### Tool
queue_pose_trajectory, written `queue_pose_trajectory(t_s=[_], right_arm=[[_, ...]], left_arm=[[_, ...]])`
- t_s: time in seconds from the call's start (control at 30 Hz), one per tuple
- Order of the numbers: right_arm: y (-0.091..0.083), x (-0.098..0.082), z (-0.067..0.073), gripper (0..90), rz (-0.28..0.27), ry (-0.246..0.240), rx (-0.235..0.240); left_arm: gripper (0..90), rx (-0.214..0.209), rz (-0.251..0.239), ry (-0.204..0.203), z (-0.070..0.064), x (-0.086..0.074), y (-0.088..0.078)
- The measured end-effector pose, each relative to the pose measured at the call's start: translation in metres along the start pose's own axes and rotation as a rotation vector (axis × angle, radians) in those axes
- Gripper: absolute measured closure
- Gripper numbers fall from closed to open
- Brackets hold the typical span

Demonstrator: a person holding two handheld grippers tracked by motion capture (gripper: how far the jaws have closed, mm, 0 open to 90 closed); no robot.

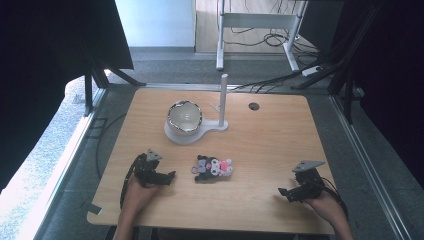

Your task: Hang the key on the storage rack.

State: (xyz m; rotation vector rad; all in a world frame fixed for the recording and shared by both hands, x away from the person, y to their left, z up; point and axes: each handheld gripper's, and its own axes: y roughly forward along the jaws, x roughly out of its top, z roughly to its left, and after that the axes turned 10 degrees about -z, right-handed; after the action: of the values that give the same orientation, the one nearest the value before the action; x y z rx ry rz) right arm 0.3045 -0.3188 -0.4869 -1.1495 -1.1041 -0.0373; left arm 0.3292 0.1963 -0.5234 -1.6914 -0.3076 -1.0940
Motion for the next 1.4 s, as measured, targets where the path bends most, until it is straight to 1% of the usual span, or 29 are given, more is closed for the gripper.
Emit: queue_pose_trajectory(t_s=[0.37,0.63,0.73,1.0,1.4], right_arm=[[0.007,0.011,0.004,3.8,0.018,-0.038,0.022],[0.012,0.022,0.009,4.2,0.030,-0.079,0.041],[0.015,0.028,0.011,4.6,0.035,-0.102,0.052],[0.021,0.040,0.017,5.2,0.047,-0.137,0.073],[0.034,0.055,0.024,5.2,0.074,-0.162,0.111]], left_arm=[[0.0,0.000,0.000,0.000,0.000,0.000,0.000],[0.0,0.000,0.000,0.000,0.000,0.000,0.000],[0.0,0.000,0.000,0.000,0.000,0.000,0.000],[0.0,0.000,0.000,0.000,0.000,0.000,0.000],[0.0,0.000,0.000,0.000,0.000,0.000,0.000]])
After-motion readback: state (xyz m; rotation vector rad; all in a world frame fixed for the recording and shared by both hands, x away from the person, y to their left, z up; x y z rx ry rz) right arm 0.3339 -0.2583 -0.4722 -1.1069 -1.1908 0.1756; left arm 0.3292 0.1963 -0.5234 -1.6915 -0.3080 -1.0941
